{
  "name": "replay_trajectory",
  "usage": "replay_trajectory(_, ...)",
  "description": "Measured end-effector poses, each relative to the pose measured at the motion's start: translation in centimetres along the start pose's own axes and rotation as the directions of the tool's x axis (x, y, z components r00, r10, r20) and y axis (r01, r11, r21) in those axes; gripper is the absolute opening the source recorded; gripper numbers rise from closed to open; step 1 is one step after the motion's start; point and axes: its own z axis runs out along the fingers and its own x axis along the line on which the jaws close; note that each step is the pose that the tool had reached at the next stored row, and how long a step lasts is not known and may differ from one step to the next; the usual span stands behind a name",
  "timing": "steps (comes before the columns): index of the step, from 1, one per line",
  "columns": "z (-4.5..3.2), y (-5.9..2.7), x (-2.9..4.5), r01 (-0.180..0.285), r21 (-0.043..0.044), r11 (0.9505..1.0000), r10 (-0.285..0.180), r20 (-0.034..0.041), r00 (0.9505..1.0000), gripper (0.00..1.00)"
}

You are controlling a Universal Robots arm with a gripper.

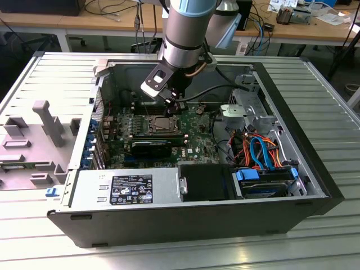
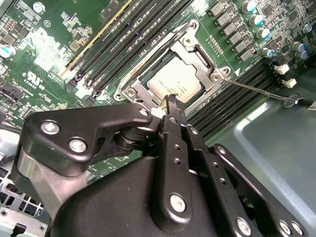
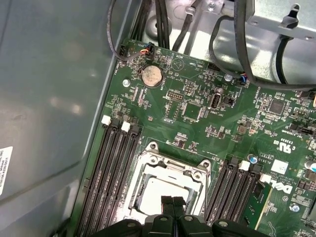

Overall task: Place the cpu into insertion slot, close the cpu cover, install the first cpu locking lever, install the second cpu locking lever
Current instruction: 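Install the first cpu locking lever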

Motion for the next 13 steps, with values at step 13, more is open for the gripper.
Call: replay_trajectory(13, 0.00, 0.00, 0.00, 0.037, 0.0038, 0.9993, -0.037, 0.0030, 0.9993, 0.11)
